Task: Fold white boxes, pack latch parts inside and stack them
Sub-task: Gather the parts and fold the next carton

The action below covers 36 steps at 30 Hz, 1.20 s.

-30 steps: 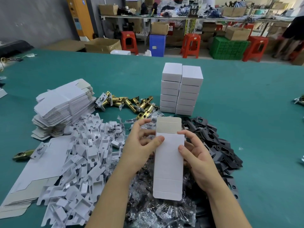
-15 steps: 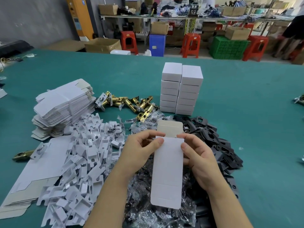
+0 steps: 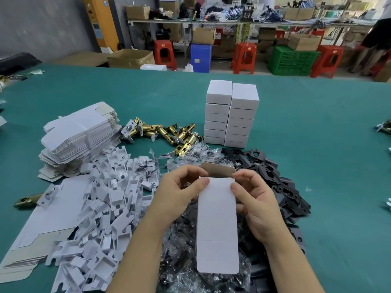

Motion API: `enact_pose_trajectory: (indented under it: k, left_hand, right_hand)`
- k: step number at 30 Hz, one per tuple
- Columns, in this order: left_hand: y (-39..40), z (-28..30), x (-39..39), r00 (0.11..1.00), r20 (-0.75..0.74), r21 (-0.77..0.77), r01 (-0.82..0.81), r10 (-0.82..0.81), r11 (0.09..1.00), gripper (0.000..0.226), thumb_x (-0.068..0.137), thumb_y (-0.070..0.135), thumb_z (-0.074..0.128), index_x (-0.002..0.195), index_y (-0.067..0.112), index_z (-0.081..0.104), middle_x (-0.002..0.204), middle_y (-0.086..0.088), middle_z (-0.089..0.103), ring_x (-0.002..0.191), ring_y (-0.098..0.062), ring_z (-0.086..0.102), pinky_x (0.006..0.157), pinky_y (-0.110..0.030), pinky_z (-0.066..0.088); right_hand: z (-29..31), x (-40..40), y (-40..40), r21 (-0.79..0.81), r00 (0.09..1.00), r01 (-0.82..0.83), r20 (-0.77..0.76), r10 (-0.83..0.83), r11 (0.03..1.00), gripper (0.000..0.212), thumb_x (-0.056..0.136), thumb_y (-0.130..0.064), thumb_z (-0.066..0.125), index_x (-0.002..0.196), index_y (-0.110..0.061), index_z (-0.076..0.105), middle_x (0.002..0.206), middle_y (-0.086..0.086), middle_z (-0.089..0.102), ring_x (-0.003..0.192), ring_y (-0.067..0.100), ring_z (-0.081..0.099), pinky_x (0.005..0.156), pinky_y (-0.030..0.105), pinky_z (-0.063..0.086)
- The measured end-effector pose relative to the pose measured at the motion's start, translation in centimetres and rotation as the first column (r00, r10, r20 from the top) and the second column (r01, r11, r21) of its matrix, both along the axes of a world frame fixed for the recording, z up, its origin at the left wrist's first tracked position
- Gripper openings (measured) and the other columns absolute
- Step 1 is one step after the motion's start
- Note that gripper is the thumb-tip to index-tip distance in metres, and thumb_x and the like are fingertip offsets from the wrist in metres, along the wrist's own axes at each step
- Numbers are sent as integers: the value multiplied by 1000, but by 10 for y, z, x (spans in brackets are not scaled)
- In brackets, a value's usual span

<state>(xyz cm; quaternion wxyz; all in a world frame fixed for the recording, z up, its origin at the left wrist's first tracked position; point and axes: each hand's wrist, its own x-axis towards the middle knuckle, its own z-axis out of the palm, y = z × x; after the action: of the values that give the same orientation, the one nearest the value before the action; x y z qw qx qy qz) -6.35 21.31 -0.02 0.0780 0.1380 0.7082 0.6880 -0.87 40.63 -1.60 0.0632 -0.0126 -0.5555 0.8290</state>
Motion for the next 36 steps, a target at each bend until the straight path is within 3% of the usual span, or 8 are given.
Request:
enact_pose_trajectory:
  k: [6, 11, 16, 20, 22, 26, 28, 36]
  left_hand:
    - [-1, -1, -3, 1000, -12, -2, 19, -19, 1000, 41, 85, 35, 80, 120, 50, 64, 97, 4, 75, 85, -13, 70, 72, -25, 57]
    - [-1, -2, -3, 1000, -13, -43, 23, -24, 999, 18, 86, 31, 73, 103, 36, 78, 99, 5, 77, 92, -12, 71, 73, -25, 58]
    - [1, -1, -2, 1000, -20, -28, 11, -12, 1000, 15, 88, 26, 73, 95, 38, 80, 83, 7, 74, 72, -6, 61, 66, -19, 53]
    - [1, 0, -1, 1000, -2, -38, 14, -14, 999, 32, 89, 61, 64, 97, 34, 79, 98, -23, 69, 87, -43, 62, 76, -47, 51]
    - [3, 1, 1, 1000, 30, -55, -4, 6, 998, 50, 82, 78, 58, 93, 33, 78, 99, -19, 71, 96, -40, 64, 82, -46, 55]
    - [4, -2, -1, 998, 55, -67, 2, 2, 998, 8, 91, 38, 74, 93, 31, 77, 93, 0, 74, 88, -21, 68, 73, -26, 55]
    - [3, -5, -1, 997, 62, -46, 56, -54, 997, 12, 92, 25, 75, 101, 33, 78, 98, 2, 75, 89, -14, 69, 74, -26, 58]
    - [6, -4, 0, 996, 29, -113, 92, -90, 989, 25, 92, 27, 75, 112, 42, 77, 113, 16, 74, 104, -7, 70, 84, -30, 58]
  right_hand:
    - [-3, -1, 2, 33, 1000, 3, 2, -3, 999, 38, 82, -30, 80, 119, -27, 72, 111, 4, 72, 90, 21, 72, 59, 31, 60]
    - [-4, 0, 2, 126, 1000, 8, -23, -5, 992, 21, 90, -20, 70, 110, -18, 76, 106, 4, 75, 86, 19, 73, 62, 30, 61]
    - [-6, 0, 1, 139, 999, 19, -33, -15, 990, 20, 90, -22, 70, 109, -19, 76, 101, -2, 74, 81, 14, 72, 60, 27, 59]
    - [-4, 1, 0, 194, 999, 40, -37, -33, 980, 18, 89, -25, 70, 106, -23, 77, 100, -5, 75, 74, 9, 69, 59, 28, 59]
    - [-3, 1, -2, 228, 998, 48, -38, -40, 973, 17, 88, -26, 70, 103, -25, 78, 108, -3, 76, 75, 9, 70, 60, 28, 59]
    - [-2, 1, -4, 230, 998, 39, -47, -29, 972, 11, 87, -23, 70, 95, -26, 77, 116, -2, 75, 86, 12, 74, 65, 31, 61]
    - [-1, 2, -4, 227, 998, 42, -47, -33, 973, 7, 86, -23, 71, 89, -26, 76, 117, -2, 75, 88, 13, 74, 67, 30, 61]
    - [-3, 2, -4, 242, 997, 65, -63, -51, 968, 25, 90, -3, 73, 101, -25, 71, 112, -4, 73, 85, 10, 72, 70, 25, 58]
